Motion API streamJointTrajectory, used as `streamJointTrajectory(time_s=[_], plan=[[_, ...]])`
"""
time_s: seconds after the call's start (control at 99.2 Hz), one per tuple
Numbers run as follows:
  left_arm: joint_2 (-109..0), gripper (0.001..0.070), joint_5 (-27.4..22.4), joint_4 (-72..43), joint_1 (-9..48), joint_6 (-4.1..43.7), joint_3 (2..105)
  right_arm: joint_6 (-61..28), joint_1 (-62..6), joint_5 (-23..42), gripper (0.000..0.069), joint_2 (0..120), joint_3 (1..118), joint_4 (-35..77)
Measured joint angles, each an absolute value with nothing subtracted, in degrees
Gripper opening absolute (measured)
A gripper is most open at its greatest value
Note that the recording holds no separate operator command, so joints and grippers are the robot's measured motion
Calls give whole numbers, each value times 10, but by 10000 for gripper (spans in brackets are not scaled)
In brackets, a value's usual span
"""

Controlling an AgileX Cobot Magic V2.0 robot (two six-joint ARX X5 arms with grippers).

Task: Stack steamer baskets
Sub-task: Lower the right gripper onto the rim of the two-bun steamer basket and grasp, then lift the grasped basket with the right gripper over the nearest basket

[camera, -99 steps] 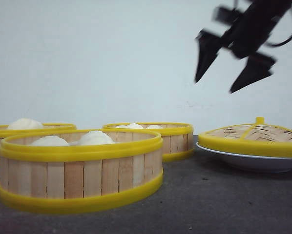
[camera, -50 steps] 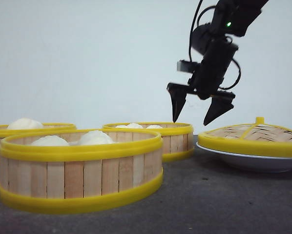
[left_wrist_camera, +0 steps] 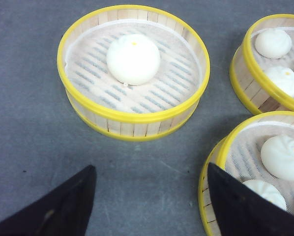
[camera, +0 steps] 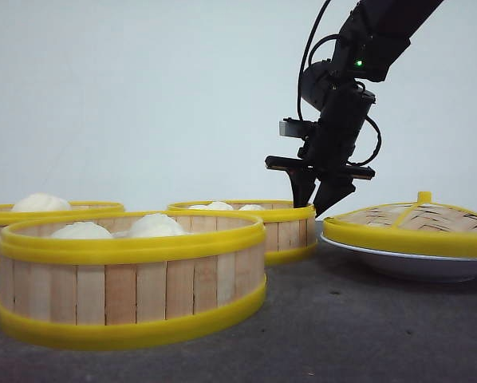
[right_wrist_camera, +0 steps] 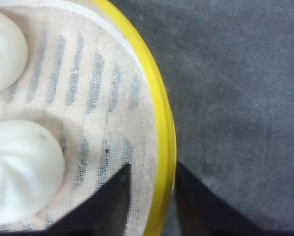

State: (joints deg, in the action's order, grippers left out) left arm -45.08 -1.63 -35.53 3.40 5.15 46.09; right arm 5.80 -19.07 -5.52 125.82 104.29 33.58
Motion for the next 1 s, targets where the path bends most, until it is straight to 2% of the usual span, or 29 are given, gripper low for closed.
streamJointTrajectory(time_s=[0.202,0.454,0.726,0.998], plan=[[-451,435,-16,-356,34,51,461,77,-191,-42,36,1263,1044,319],[-451,435,-16,-355,34,51,461,84,-191,-41,30,1273,1079,346],[-451,435,-16,-355,34,51,461,110,-191,-38,30,1275,1225,448],[-451,435,-16,-355,34,51,461,125,-209,-37,30,1275,1386,607]])
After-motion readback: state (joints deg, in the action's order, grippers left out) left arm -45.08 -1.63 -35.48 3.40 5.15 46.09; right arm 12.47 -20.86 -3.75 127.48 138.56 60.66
